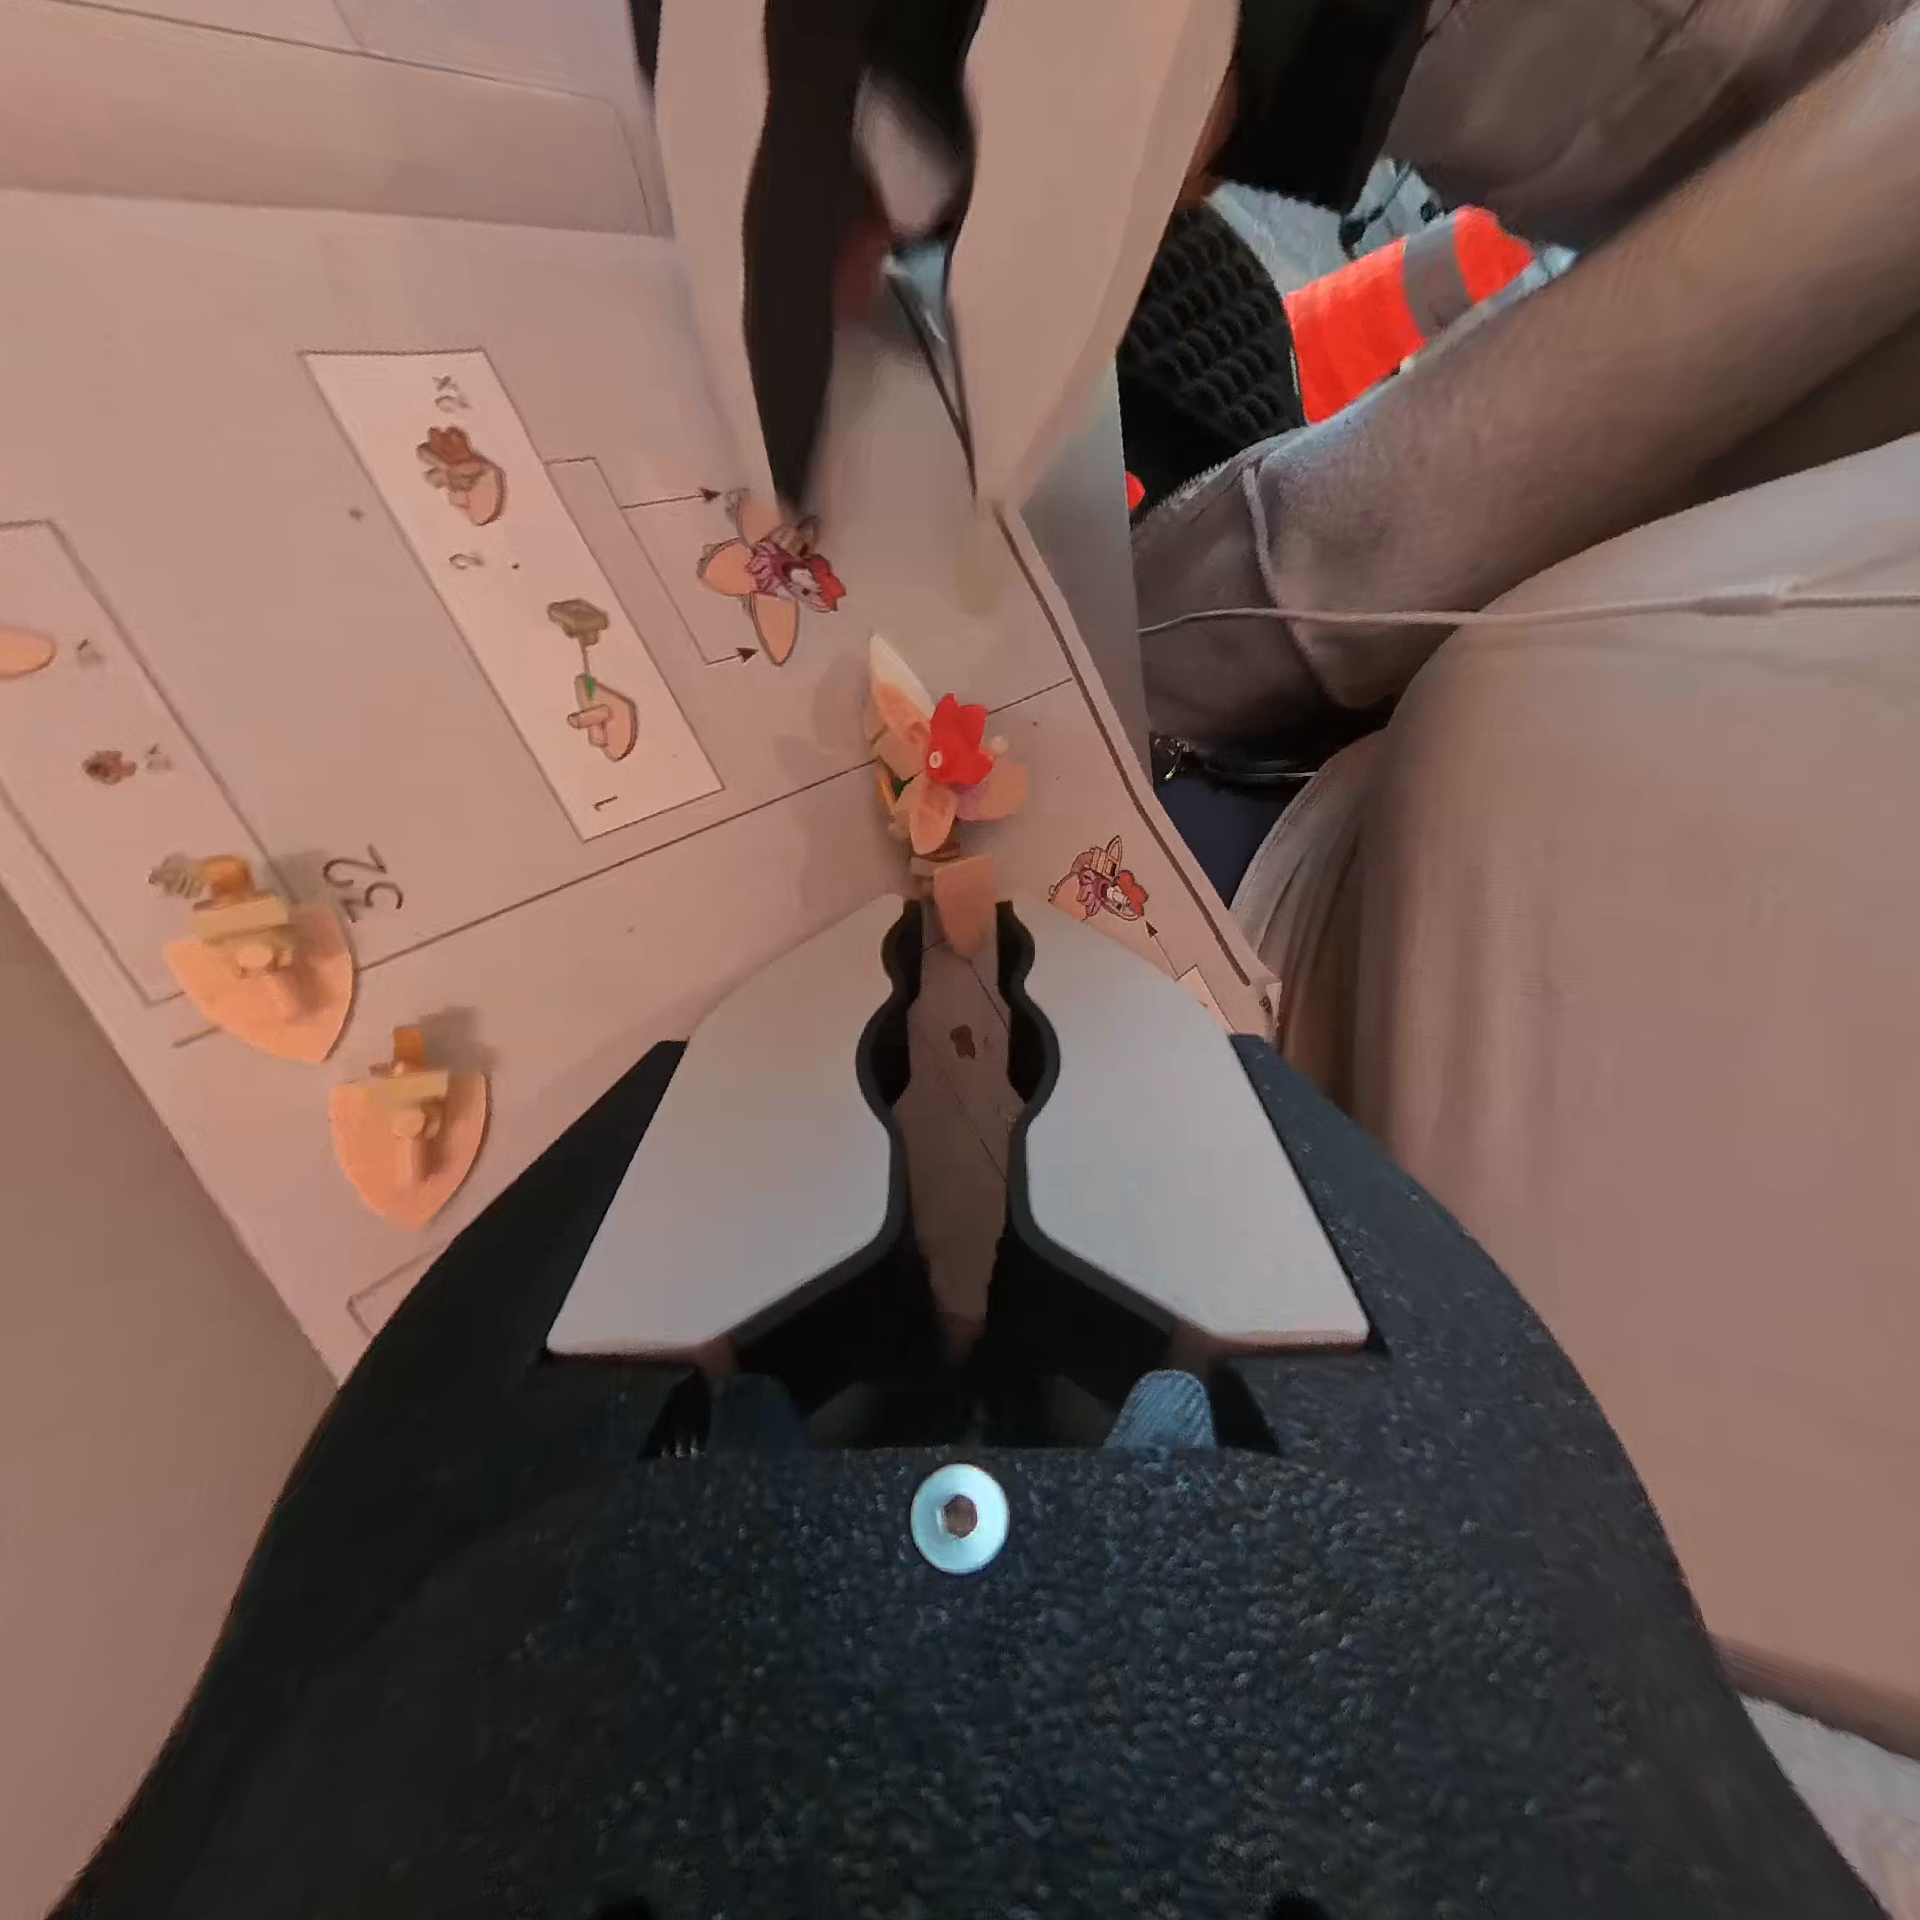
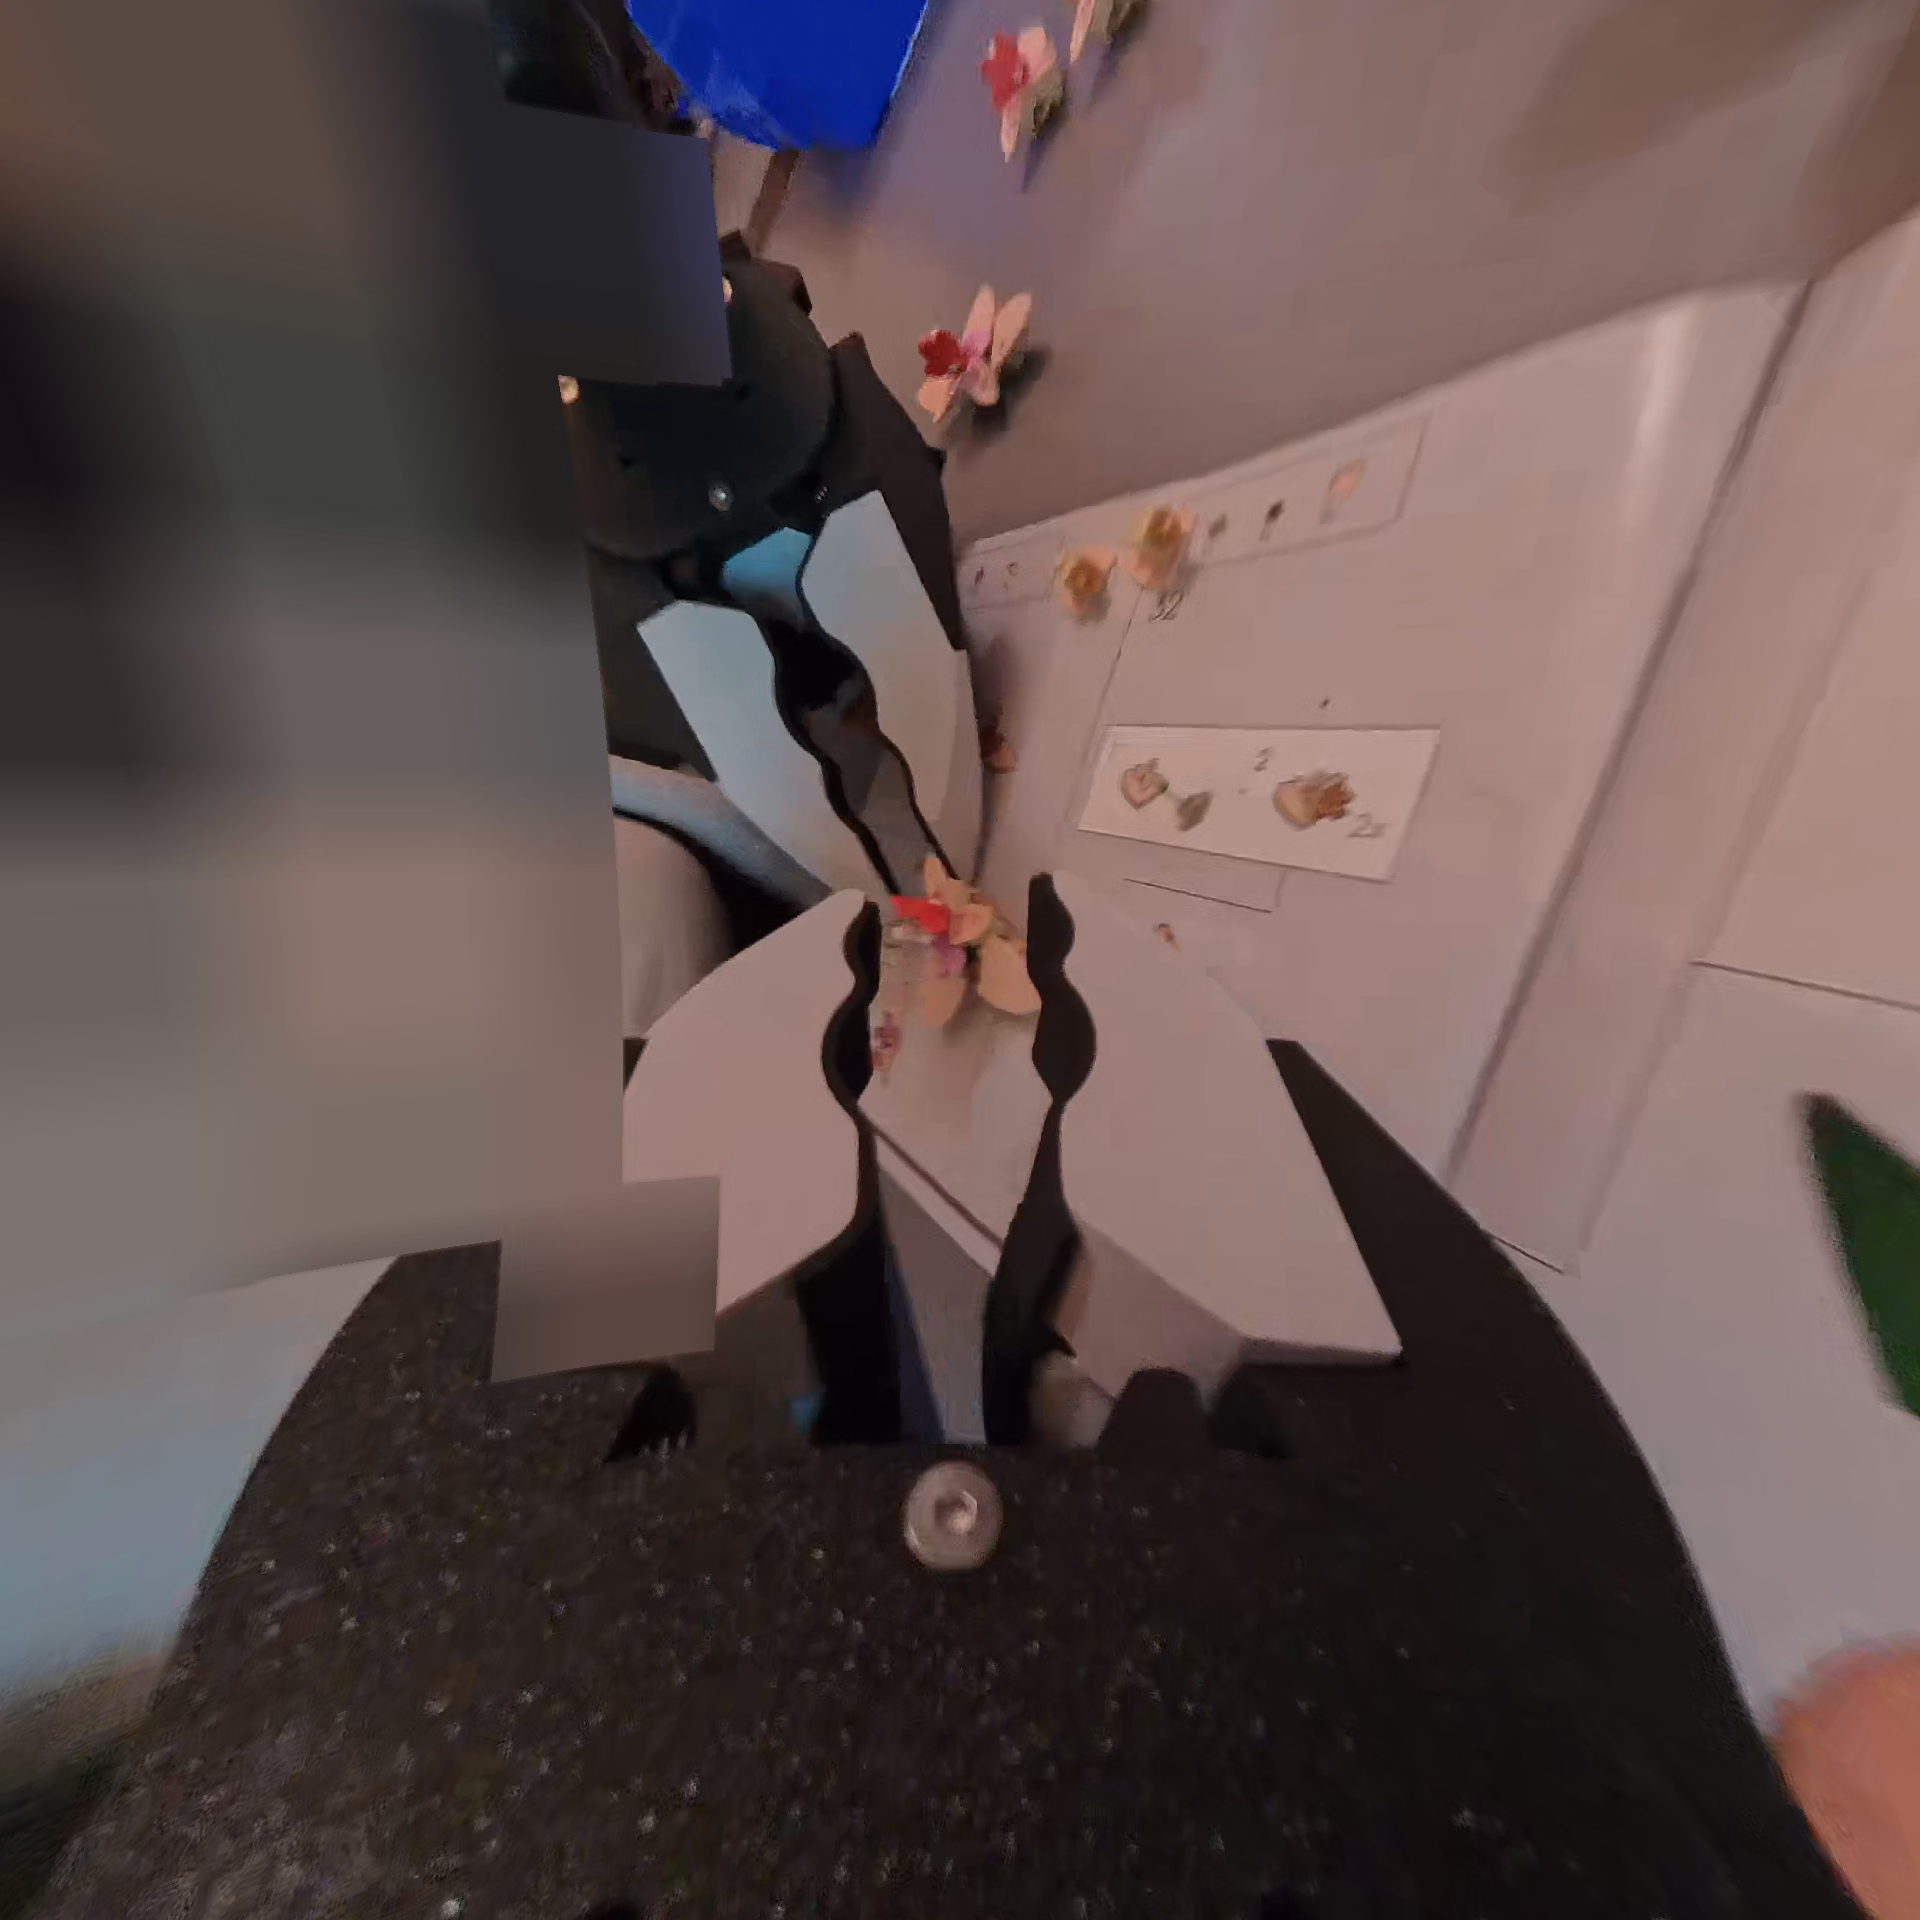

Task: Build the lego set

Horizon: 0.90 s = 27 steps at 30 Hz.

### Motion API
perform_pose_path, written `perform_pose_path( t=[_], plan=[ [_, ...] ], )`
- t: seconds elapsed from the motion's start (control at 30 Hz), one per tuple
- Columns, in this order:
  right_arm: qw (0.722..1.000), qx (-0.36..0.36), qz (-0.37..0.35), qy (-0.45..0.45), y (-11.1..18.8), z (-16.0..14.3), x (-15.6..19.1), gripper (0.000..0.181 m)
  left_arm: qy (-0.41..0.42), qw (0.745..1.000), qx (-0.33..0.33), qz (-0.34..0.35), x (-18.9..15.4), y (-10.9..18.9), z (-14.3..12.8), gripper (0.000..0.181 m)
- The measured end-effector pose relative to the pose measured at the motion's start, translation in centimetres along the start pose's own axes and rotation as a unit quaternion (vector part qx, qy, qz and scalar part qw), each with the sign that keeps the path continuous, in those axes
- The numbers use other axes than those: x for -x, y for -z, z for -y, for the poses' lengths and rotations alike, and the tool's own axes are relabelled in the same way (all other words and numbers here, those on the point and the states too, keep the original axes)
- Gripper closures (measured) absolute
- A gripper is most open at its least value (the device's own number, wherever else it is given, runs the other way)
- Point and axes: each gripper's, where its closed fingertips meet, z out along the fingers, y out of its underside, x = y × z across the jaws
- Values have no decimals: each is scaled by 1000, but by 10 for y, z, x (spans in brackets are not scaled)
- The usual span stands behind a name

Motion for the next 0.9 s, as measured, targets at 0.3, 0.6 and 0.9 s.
perform_pose_path(
  t=[0.3,0.6,0.9],
  plan=[
    [914,-20,-151,375,-2,-13,18,180,-12,995,-26,90,6,11,-4,172],
    [899,47,-150,409,-30,-14,8,160,25,993,-32,109,1,7,-8,168],
    [923,61,-176,335,-25,-20,-12,178,93,992,-45,68,3,8,-4,166]
  ],
)
